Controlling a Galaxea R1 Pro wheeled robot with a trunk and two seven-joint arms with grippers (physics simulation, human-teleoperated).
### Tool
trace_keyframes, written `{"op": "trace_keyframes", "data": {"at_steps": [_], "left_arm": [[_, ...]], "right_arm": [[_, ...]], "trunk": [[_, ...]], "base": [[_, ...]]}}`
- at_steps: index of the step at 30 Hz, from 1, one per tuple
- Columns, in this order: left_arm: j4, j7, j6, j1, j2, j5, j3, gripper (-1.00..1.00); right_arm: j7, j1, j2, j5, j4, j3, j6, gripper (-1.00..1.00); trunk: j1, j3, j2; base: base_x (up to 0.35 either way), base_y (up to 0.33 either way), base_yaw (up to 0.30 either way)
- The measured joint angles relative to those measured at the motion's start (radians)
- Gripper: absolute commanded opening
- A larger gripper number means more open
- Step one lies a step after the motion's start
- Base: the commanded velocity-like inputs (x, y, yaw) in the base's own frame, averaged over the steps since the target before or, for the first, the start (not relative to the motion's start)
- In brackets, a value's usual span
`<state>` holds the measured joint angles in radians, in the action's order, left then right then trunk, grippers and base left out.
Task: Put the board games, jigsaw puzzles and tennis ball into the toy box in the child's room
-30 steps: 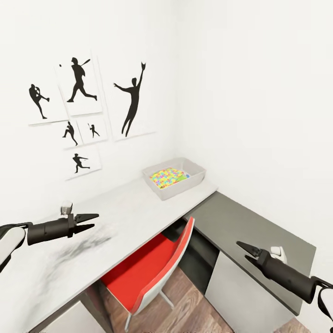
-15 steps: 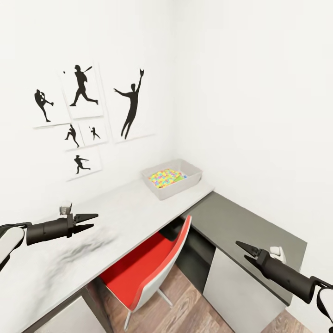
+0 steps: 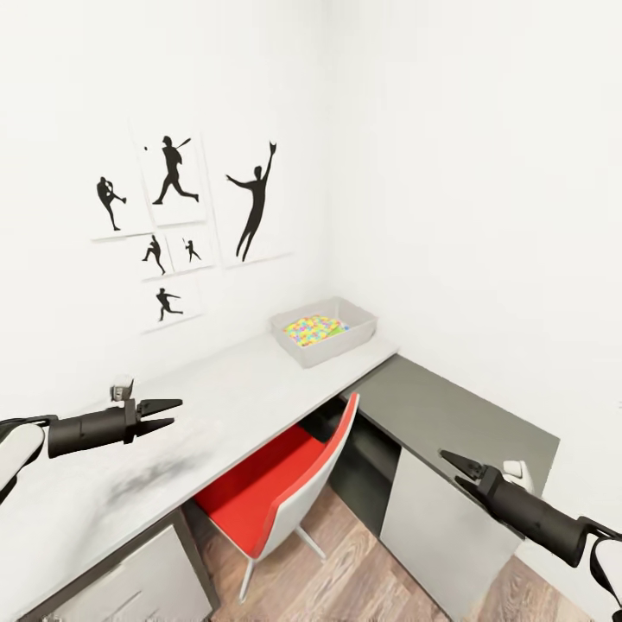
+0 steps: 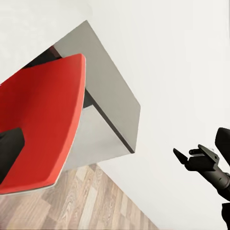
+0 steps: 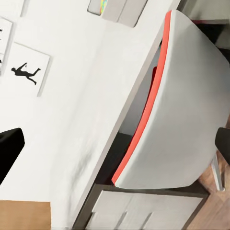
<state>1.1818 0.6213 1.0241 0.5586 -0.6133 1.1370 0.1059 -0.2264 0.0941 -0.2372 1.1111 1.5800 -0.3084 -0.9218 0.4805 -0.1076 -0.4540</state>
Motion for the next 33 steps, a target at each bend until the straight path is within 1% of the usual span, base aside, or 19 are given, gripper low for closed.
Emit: {"op": "trace_keyframes", "data": {"at_steps": [12, 22, 26, 33], "left_arm": [[0.000, 0.000, 0.001, 0.000, -0.002, 0.000, 0.000, 1.00], [0.000, -0.001, 0.002, 0.000, -0.002, 0.000, 0.000, 1.00], [0.000, 0.000, 0.001, 0.000, -0.002, -0.001, 0.000, 1.00], [0.000, 0.000, 0.001, 0.000, -0.002, 0.000, 0.000, 1.00]], "right_arm": [[0.000, 0.000, 0.001, 0.000, -0.001, 0.000, 0.000, 1.00], [0.000, 0.000, 0.001, 0.000, -0.002, 0.000, 0.000, 1.00], [0.000, 0.000, 0.001, 0.000, -0.002, 0.000, 0.001, 1.00], [0.000, 0.000, 0.002, 0.000, -0.003, 0.000, 0.001, 1.00]], "trunk": [[0.000, 0.019, 0.000], [0.000, 0.022, 0.000], [0.000, 0.022, 0.000], [0.000, 0.022, 0.000]], "base": [[-0.298, 0.050, 0.000], [-0.302, 0.091, -0.007], [-0.242, 0.025, -0.155], [-0.204, 0.033, -0.251]]}}
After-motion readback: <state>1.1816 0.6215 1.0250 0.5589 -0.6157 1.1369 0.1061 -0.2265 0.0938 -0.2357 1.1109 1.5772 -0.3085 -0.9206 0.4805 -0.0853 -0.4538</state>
